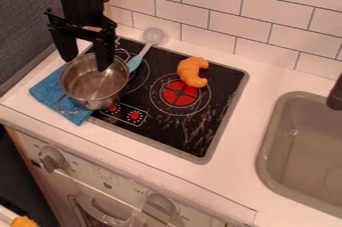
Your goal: Move the ladle to the bottom right of the stove
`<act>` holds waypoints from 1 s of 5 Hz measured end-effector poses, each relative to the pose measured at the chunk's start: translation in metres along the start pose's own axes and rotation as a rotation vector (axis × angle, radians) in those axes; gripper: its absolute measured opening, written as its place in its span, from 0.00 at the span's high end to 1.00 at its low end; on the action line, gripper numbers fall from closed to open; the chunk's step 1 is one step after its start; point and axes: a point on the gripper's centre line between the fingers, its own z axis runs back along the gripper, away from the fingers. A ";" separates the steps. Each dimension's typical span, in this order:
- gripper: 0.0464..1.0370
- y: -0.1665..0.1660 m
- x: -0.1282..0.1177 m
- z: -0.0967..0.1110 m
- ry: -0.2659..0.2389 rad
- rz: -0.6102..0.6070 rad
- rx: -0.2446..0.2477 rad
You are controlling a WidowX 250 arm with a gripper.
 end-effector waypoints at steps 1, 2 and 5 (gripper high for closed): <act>0.04 -0.001 0.000 -0.010 0.034 0.015 -0.020; 0.04 -0.002 0.033 -0.013 0.026 0.052 -0.041; 0.04 -0.010 0.115 -0.055 -0.027 0.131 0.027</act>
